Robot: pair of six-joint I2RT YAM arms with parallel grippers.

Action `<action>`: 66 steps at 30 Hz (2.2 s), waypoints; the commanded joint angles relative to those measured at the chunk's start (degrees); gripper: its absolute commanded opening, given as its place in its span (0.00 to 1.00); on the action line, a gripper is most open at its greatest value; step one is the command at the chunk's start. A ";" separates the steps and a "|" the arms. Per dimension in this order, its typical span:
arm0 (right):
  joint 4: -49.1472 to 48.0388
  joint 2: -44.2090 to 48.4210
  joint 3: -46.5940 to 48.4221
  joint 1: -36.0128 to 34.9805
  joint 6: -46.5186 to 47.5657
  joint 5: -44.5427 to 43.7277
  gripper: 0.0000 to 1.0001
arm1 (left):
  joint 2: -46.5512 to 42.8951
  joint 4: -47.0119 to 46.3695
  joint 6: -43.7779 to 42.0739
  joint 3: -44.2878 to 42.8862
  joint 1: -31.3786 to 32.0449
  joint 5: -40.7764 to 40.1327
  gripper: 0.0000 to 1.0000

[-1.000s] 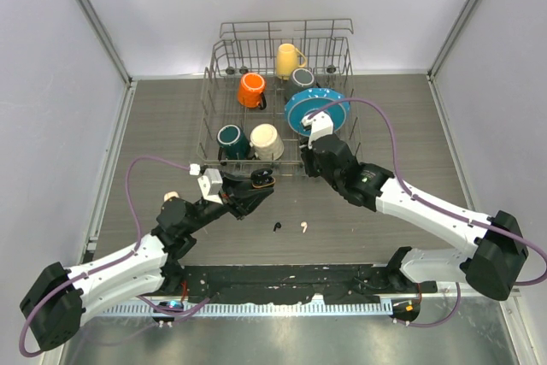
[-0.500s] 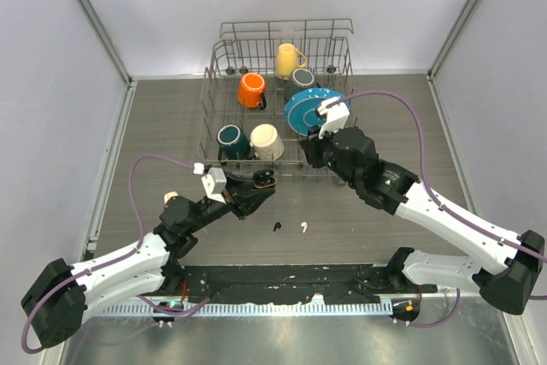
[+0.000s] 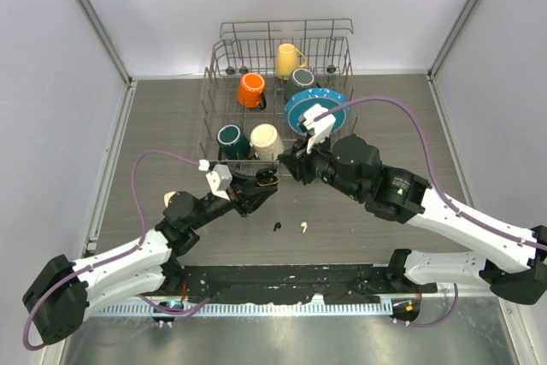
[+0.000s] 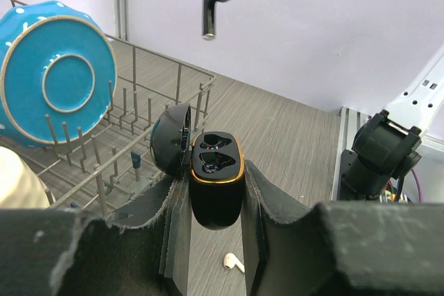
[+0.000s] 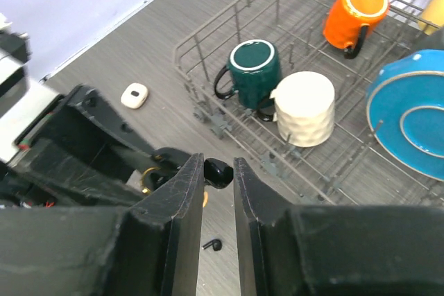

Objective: Insert the wireless bluetooth earbuds into the charging case
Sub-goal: Place the earbud in the charging case.

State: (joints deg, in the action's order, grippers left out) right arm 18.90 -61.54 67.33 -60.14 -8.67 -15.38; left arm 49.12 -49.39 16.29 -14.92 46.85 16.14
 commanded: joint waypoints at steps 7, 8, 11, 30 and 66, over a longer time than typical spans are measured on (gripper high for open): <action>2.55 -0.60 1.75 -5.95 3.22 -5.10 0.01 | -0.79 1.49 -2.06 -4.07 -0.01 0.47 0.00; 2.29 -0.77 1.49 -6.22 3.22 -5.54 0.01 | -0.87 1.49 -1.97 -4.07 0.00 0.47 0.00; 1.76 -1.13 0.87 -7.01 3.48 -6.07 0.01 | -0.70 1.57 -1.79 -4.07 0.00 0.38 0.00; 2.37 -4.55 0.96 -9.21 4.80 -8.09 0.01 | -1.22 1.57 -2.06 -4.15 -0.09 1.00 0.00; 5.36 -6.75 0.43 -15.80 9.46 -14.68 0.01 | -2.19 -0.62 -2.50 -3.63 -0.01 -3.04 0.00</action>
State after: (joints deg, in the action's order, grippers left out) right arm 22.79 -68.40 68.10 -75.33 1.85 -31.62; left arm 47.81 -44.42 14.70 -16.71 46.87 15.94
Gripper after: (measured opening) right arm 0.264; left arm 0.321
